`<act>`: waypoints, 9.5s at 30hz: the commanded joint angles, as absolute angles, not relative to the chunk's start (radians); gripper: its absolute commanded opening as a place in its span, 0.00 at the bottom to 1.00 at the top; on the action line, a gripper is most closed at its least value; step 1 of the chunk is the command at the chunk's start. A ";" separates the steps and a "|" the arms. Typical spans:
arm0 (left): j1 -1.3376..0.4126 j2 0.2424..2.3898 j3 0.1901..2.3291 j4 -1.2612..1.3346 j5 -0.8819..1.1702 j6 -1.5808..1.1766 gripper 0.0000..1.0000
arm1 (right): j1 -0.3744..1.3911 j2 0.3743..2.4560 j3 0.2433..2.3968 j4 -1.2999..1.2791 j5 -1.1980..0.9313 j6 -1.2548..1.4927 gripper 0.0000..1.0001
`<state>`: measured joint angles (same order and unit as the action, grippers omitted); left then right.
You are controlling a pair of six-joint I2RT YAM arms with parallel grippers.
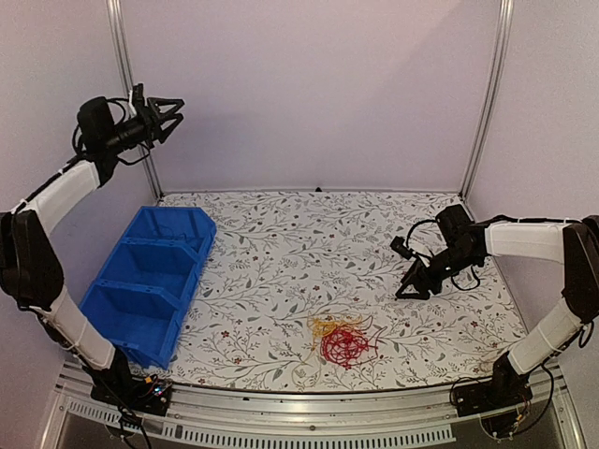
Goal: Untangle the cables
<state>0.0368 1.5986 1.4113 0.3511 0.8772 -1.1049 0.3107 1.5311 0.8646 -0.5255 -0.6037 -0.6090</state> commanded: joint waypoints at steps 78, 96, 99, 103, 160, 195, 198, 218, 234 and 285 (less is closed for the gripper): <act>-0.410 1.590 1.544 -0.651 -0.354 0.063 0.13 | 0.321 1.421 0.985 -0.525 -0.538 -0.606 0.62; -0.698 1.337 1.247 -0.044 0.037 -0.052 1.00 | 0.285 1.294 1.163 -0.597 -0.704 -0.500 0.98; -0.735 1.342 1.194 -0.031 -0.074 -0.076 1.00 | 0.301 1.263 1.095 -0.634 -0.750 -0.598 0.91; -0.716 1.384 1.106 -0.032 -0.263 -0.259 1.00 | 0.393 1.215 0.976 -0.647 -0.728 -0.730 0.77; -0.940 1.615 1.516 0.025 0.137 -0.338 0.00 | 0.396 1.566 0.896 -0.507 -0.615 -0.756 0.00; -0.956 1.800 1.550 0.077 0.307 -0.345 0.00 | 0.449 1.541 1.522 -0.706 -0.983 -0.526 0.67; -0.960 1.810 1.562 0.067 0.311 -0.340 0.00 | 0.463 1.544 1.523 -0.716 -1.002 -0.549 0.61; -0.960 1.769 1.534 0.064 0.283 -0.323 0.00 | 0.463 1.565 1.493 -0.716 -1.017 -0.539 0.49; -0.963 1.750 1.517 0.066 0.273 -0.322 0.00 | 0.463 1.591 1.475 -0.691 -0.953 -0.512 0.24; -0.737 1.954 0.977 0.706 0.177 -0.592 0.26 | 0.371 1.470 1.902 -0.809 -1.141 -0.501 0.00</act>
<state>-0.7025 2.0682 1.0283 0.5388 0.1429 -0.6174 0.3729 1.4548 1.8759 -0.8192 -1.1778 -0.5137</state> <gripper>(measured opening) 0.198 0.021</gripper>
